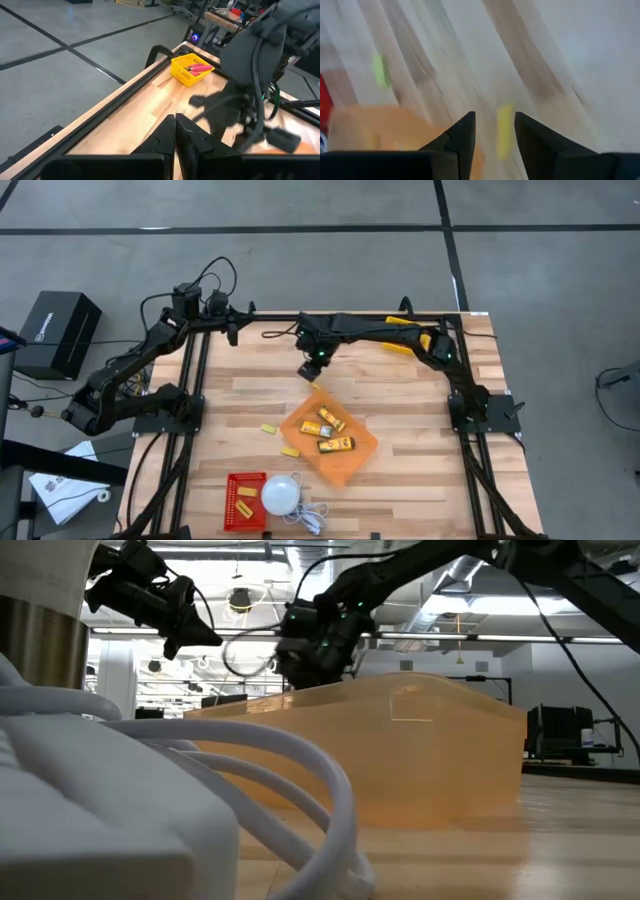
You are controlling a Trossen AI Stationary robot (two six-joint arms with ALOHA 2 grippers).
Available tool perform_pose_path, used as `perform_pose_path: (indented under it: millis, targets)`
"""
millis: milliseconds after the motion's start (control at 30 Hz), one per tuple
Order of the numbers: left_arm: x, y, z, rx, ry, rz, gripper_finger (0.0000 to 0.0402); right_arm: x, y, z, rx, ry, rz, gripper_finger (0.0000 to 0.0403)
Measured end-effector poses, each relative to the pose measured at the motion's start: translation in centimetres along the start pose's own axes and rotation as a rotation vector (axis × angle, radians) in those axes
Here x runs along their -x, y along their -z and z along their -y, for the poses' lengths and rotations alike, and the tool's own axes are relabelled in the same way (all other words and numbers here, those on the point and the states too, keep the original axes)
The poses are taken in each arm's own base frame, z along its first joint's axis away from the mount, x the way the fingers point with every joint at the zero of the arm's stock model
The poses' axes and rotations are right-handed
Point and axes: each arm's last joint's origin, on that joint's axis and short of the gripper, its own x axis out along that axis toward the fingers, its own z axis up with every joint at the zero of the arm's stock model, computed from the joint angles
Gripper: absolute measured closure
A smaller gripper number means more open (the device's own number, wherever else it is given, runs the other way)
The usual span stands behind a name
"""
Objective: Pick & Place School Supplies
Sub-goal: Put the yellow eraser into the red bin
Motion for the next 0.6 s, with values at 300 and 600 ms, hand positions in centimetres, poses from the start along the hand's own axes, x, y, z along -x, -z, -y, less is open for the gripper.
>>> perform_pose_path:
  millis: [300, 600]
  targets:
    - [0.0, 0.0, 0.0, 0.008, 0.002, -0.003, 0.0394, -2.0, 0.6, -0.3, 0.002, -0.022, -0.062, 0.0273]
    - [0.0, 0.1, 0.0, 0.015, 0.003, -0.012, 0.0394, -4.0, 1.0, 0.8, -0.021, -0.013, -0.111, 0.0273]
